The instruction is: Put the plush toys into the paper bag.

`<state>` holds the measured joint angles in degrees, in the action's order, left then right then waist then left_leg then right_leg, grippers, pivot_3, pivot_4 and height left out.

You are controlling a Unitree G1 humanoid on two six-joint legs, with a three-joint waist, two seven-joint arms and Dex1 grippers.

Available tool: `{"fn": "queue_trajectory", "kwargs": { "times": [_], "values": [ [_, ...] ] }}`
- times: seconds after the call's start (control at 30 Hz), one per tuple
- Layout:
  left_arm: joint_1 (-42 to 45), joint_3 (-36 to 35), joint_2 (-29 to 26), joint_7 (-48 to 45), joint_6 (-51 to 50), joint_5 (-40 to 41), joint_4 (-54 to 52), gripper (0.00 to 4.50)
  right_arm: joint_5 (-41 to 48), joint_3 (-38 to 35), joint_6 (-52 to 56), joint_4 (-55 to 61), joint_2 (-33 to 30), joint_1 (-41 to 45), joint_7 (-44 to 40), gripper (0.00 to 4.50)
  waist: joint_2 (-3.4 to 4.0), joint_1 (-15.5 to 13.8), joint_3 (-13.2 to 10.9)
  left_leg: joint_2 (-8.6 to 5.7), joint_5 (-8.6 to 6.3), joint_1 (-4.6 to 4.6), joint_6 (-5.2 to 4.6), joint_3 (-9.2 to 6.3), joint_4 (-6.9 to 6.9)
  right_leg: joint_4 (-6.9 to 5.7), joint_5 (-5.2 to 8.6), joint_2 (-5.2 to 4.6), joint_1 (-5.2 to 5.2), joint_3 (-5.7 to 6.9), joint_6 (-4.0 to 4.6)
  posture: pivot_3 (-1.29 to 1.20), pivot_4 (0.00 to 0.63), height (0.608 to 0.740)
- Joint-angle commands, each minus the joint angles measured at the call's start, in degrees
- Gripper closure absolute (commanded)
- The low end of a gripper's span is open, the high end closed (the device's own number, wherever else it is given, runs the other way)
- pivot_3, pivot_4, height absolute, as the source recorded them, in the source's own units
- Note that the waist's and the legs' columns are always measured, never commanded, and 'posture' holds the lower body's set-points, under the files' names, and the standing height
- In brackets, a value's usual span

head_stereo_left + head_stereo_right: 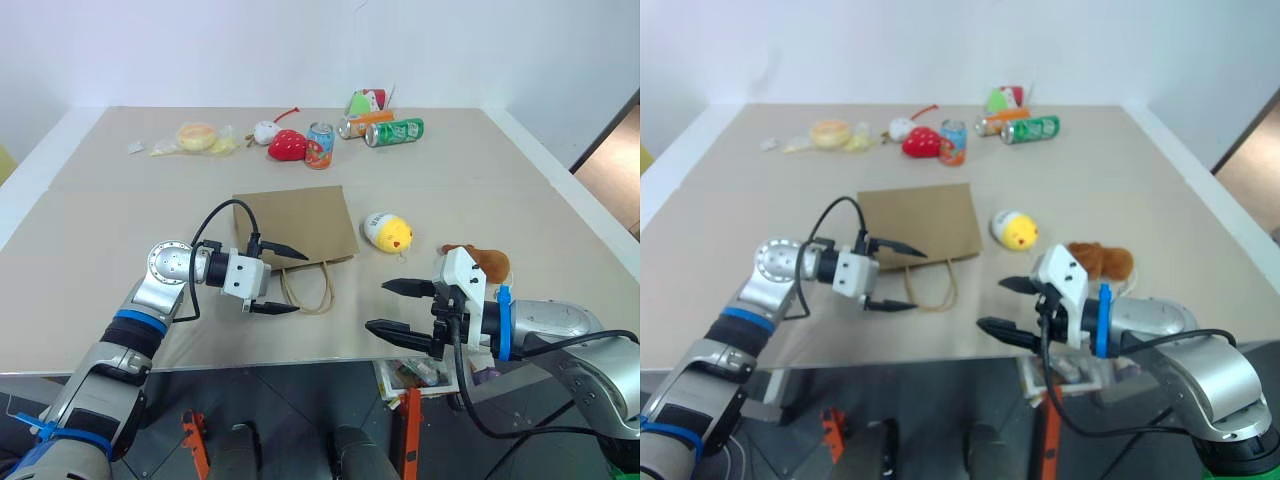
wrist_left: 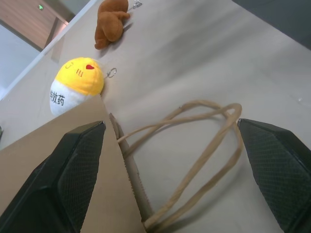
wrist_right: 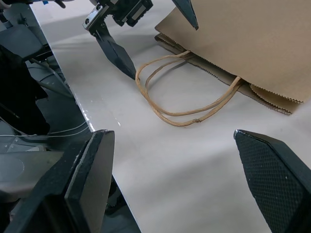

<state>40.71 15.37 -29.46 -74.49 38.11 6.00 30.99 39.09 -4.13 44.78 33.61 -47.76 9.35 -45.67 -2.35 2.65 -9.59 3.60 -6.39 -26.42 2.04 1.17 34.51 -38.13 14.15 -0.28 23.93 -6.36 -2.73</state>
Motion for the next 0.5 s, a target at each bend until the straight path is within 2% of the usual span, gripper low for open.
{"fn": "queue_trajectory", "kwargs": {
  "times": [0.03, 0.1, 0.2, 0.37, 0.43, 0.5],
  "values": [
    [1.8, -0.2, 0.6, 1.6, 1.8, -1.8, 2.1, 0.0, 0.2, -1.6, -1.0, 1.0, 0.3, 0.2, 0.4, 0.22, 0.0, 0.0, 0.0, 0.0, 0.0, 0.0, 0.0, 0.0, 0.0, 0.0, -0.01, 0.0, 0.0, 0.0, 0.0, 0.0, 0.15, 0.74],
    [2.6, -0.3, 1.3, 2.3, 1.7, -2.3, 3.3, 0.0, 0.2, -1.6, -1.1, 0.9, 0.4, 0.4, 0.5, 0.22, 0.0, 0.0, 0.0, -0.01, 0.0, 0.0, -0.01, 0.0, 0.01, 0.0, -0.02, -0.01, 0.0, 0.0, -0.02, 0.0, 0.15, 0.74],
    [3.8, -0.8, 2.5, 3.5, 1.0, -2.4, 4.4, 0.77, 0.1, -1.6, -1.2, 0.9, 0.4, 0.4, 0.6, 0.0, 0.0, 0.0, 0.0, -0.02, 0.01, -0.01, -0.02, 0.0, 0.02, 0.0, -0.03, -0.02, -0.01, 0.0, -0.04, 0.0, 0.15, 0.74],
    [4.5, -0.5, 3.6, 3.1, 0.2, -1.9, 4.9, 3.16, 0.1, -1.5, -1.4, 1.2, 0.6, 0.0, 1.2, 0.0, 0.0, 0.0, 0.0, -0.02, 0.02, 0.0, -0.02, 0.0, 0.01, 0.0, -0.03, -0.01, 0.0, 0.0, -0.04, 0.0, 0.15, 0.74],
    [4.2, -0.7, 4.0, 2.2, -0.7, -0.8, 4.2, 4.34, 0.0, -1.5, -1.4, 1.3, 0.7, -0.1, 1.4, 0.0, 0.0, 0.0, 0.0, -0.02, 0.02, -0.01, -0.03, 0.0, 0.01, 0.0, -0.03, -0.01, 0.0, 0.0, -0.04, 0.0, 0.15, 0.74],
    [3.9, -1.3, 4.1, 1.1, -3.0, 1.1, 2.8, 4.44, -0.1, -1.5, -1.5, 1.3, 0.7, -0.2, 1.4, 0.0, 0.0, 0.0, 0.0, -0.02, 0.02, -0.01, -0.03, 0.0, 0.01, 0.0, -0.03, -0.01, 0.0, 0.0, -0.04, 0.0, 0.15, 0.74]
  ]
}}
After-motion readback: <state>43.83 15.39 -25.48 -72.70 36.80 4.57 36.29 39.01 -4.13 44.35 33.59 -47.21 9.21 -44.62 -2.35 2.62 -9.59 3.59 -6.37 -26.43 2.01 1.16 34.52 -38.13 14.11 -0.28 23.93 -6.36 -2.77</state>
